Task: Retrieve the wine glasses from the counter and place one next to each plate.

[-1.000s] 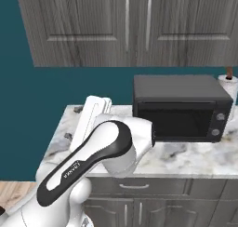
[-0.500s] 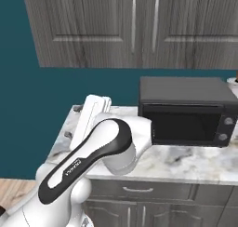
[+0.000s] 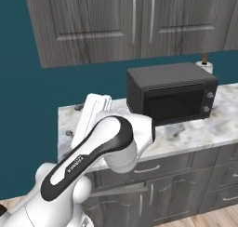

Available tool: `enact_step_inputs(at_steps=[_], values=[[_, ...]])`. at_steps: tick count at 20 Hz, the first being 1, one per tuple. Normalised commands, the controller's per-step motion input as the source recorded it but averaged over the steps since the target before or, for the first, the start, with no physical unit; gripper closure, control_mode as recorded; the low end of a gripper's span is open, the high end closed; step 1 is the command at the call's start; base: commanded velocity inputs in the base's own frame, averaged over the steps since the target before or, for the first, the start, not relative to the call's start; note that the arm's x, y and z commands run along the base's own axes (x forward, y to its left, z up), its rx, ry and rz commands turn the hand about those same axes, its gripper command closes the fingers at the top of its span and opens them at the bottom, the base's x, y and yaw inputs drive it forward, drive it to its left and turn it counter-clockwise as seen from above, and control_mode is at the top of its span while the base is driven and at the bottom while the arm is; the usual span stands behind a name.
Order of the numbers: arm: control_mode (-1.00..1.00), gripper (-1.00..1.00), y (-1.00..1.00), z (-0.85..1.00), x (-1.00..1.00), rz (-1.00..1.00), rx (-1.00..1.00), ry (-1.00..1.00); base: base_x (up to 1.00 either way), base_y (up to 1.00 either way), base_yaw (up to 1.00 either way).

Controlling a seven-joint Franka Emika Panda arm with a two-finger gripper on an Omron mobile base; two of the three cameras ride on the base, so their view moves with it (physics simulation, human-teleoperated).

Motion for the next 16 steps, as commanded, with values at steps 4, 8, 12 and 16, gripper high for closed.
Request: enact_step_inputs(at_steps=[4,8,12,16], values=[[-1.00,-1.00,0.43,-0.11,0.00,-0.16,-0.02,0.04,0.00,0.22,-0.07],[-1.00,-1.00,0.02,-0.21,0.23,-0.10,-0.03,0.22,0.00,0.00,0.00],[-1.00,-1.00,-0.49,-0.09,0.05,0.00,0.00,0.22,0.00,0.00,0.00],[-1.00,-1.00,-0.59,-0.13,0.00,0.00,0.00,0.30,0.00,0.00,0.00]])
